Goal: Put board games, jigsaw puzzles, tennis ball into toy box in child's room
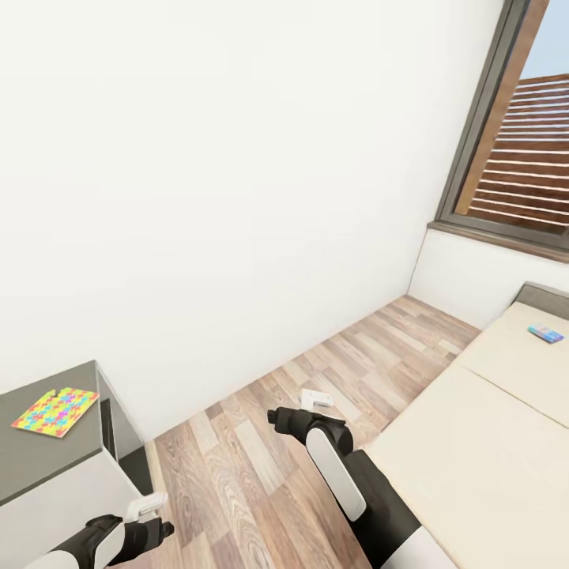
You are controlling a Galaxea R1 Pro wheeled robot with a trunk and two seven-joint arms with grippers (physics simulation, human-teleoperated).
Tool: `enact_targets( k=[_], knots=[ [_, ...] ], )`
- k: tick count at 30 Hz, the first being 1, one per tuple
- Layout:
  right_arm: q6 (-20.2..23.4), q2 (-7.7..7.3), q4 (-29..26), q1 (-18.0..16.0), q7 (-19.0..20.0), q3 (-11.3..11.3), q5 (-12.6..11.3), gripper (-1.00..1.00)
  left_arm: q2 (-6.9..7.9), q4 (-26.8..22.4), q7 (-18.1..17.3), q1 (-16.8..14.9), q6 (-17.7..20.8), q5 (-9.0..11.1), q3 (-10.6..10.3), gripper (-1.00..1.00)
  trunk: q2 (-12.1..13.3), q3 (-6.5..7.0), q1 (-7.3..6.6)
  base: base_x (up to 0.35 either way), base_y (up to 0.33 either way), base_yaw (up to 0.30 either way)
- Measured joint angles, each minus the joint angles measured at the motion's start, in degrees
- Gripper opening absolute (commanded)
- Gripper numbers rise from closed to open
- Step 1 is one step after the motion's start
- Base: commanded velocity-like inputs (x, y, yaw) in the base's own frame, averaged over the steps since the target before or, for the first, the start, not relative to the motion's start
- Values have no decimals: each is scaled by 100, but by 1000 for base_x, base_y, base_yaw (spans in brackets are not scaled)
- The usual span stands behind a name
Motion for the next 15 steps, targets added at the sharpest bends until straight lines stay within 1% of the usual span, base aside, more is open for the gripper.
enact_targets(
  k=[15],
  knots=[
    [0,2,8,-1,0,2,1,100,-1,0,1,9,-9,0,0,100,0,143,0,0,0,0]
  ],
)
